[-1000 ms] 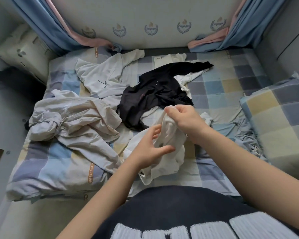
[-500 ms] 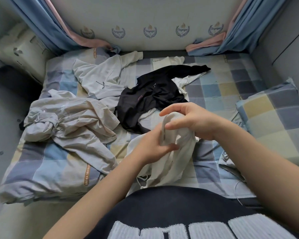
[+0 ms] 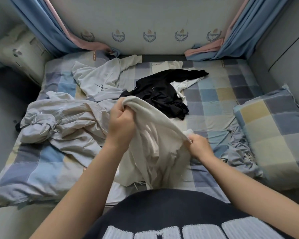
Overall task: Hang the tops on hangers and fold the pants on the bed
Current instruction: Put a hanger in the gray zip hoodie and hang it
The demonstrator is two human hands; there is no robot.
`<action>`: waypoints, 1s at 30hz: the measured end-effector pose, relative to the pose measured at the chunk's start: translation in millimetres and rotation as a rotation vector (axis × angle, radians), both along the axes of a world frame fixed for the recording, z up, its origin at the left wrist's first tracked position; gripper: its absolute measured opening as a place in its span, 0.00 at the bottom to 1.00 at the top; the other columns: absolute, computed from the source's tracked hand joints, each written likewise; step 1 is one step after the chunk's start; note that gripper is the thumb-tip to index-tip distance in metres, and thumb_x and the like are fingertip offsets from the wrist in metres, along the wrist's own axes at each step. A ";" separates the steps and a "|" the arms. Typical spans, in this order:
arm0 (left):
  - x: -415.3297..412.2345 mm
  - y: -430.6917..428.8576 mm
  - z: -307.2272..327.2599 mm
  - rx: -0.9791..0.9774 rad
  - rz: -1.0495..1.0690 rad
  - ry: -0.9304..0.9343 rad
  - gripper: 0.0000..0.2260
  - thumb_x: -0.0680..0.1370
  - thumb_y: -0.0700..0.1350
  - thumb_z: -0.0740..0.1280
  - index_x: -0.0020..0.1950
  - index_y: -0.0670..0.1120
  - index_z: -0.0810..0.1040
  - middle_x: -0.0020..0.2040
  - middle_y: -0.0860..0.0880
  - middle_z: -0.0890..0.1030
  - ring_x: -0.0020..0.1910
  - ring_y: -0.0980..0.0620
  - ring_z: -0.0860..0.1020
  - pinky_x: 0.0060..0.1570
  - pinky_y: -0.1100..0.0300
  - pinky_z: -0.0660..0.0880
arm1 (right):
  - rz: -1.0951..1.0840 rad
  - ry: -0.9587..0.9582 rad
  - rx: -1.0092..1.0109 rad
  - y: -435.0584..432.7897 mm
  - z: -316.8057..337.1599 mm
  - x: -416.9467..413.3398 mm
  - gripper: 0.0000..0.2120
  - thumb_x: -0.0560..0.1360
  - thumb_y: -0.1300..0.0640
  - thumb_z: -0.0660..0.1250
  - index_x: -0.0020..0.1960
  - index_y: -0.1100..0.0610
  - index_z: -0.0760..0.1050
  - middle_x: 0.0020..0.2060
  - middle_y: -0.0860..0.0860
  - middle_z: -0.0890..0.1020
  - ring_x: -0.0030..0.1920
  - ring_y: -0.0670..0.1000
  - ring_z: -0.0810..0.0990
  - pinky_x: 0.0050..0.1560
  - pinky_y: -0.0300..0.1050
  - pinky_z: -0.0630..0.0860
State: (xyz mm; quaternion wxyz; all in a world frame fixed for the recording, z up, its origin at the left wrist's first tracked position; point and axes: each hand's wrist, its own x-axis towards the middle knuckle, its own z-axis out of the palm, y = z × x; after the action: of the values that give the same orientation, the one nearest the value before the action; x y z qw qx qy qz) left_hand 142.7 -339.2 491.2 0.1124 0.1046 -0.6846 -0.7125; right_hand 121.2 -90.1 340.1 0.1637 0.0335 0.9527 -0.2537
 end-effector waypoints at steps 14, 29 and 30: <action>21.9 15.8 -64.2 -0.231 -0.243 -0.524 0.18 0.80 0.52 0.69 0.67 0.47 0.73 0.64 0.49 0.77 0.62 0.51 0.77 0.57 0.60 0.74 | -0.363 0.021 -0.947 -58.2 124.1 -27.1 0.15 0.76 0.61 0.54 0.51 0.66 0.78 0.41 0.59 0.81 0.43 0.56 0.81 0.40 0.52 0.81; 28.8 13.4 -49.7 -0.002 -0.032 -0.442 0.11 0.83 0.45 0.64 0.46 0.38 0.77 0.42 0.44 0.73 0.43 0.48 0.69 0.44 0.52 0.66 | -0.109 -0.218 -1.045 -53.2 129.9 -13.9 0.08 0.81 0.53 0.65 0.59 0.53 0.77 0.55 0.51 0.86 0.57 0.54 0.84 0.57 0.54 0.80; 29.1 12.2 -45.9 0.037 -0.005 -0.455 0.08 0.83 0.45 0.65 0.49 0.41 0.78 0.43 0.44 0.74 0.44 0.48 0.70 0.46 0.52 0.67 | -0.088 -0.230 -0.975 -50.8 119.2 -6.8 0.09 0.80 0.52 0.67 0.58 0.52 0.77 0.55 0.51 0.85 0.56 0.52 0.84 0.57 0.54 0.80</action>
State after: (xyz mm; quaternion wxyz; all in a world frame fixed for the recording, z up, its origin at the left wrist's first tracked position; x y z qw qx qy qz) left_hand 171.9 -327.0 445.3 -0.0487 0.2629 -0.6795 -0.6833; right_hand 114.5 -140.9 459.3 0.2535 0.0212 0.6967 -0.6708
